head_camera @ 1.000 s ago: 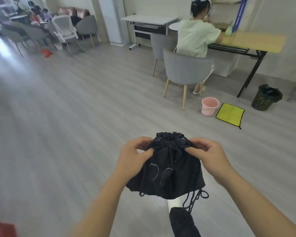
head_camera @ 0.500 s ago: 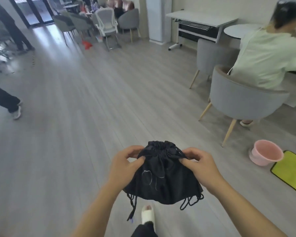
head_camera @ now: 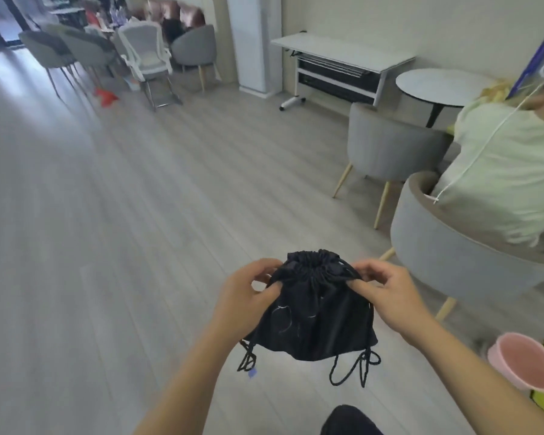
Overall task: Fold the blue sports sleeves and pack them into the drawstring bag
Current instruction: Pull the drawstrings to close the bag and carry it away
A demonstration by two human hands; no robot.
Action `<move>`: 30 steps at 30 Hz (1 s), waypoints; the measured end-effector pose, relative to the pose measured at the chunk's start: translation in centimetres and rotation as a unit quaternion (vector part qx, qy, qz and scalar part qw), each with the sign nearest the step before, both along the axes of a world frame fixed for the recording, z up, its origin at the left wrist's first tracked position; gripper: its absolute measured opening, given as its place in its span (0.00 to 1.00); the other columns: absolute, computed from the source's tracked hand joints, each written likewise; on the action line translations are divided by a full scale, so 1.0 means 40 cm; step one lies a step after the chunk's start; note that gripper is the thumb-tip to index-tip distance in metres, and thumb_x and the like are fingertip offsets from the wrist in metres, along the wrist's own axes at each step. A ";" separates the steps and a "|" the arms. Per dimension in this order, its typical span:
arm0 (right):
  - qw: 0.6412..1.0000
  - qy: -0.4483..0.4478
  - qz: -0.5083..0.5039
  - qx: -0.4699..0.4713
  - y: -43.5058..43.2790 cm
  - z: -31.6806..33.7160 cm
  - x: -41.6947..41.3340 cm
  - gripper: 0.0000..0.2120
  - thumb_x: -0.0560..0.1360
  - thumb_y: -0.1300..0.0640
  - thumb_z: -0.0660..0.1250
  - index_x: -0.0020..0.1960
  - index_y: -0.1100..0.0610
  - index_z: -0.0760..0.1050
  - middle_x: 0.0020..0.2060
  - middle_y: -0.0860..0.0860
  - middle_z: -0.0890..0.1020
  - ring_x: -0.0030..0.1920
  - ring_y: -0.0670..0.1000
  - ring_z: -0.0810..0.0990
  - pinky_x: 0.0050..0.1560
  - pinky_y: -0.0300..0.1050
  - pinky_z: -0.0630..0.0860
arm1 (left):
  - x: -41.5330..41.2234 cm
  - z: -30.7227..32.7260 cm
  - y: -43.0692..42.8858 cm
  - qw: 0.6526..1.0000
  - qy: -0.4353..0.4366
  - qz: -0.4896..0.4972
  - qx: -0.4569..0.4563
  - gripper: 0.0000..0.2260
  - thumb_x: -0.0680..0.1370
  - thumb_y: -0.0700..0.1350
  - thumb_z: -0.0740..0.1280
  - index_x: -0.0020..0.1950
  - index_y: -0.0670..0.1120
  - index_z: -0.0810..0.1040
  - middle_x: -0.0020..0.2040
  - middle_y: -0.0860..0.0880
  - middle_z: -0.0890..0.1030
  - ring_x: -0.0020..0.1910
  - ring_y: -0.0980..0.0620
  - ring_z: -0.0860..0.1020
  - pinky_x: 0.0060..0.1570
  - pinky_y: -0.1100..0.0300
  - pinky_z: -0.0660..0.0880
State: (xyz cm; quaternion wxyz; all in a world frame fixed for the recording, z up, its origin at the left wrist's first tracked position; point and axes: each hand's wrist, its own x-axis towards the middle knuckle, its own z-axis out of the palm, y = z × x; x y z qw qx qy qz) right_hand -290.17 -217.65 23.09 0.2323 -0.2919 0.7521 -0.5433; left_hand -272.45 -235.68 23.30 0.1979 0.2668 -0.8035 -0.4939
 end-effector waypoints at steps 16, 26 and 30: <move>0.994 -0.019 0.103 0.031 -0.991 -0.096 -1.000 0.15 0.71 0.66 0.72 0.43 0.45 0.82 0.34 0.39 0.81 0.37 0.43 0.77 0.39 0.38 0.74 | -0.947 -0.071 -0.987 0.998 -0.065 0.007 -0.020 0.15 0.74 0.37 0.71 0.49 0.58 0.83 0.48 0.62 0.83 0.47 0.58 0.79 0.45 0.55 0.80; 0.997 -0.018 0.060 0.037 -1.657 -0.135 -1.586 0.14 0.68 0.67 0.72 0.41 0.47 0.82 0.35 0.42 0.83 0.39 0.45 0.77 0.38 0.37 0.72 | -1.564 -0.132 -1.657 0.999 -0.021 0.002 -0.036 0.16 0.74 0.39 0.72 0.48 0.62 0.81 0.49 0.64 0.82 0.48 0.60 0.79 0.43 0.66 0.73; 0.999 -0.031 -0.007 0.036 -1.846 -0.096 -1.848 0.15 0.70 0.69 0.71 0.41 0.47 0.84 0.40 0.49 0.86 0.42 0.47 0.81 0.43 0.42 0.75 | -1.889 -0.087 -1.904 0.998 -0.008 -0.055 -0.030 0.22 0.74 0.39 0.72 0.45 0.71 0.79 0.49 0.66 0.81 0.47 0.61 0.79 0.42 0.67 0.73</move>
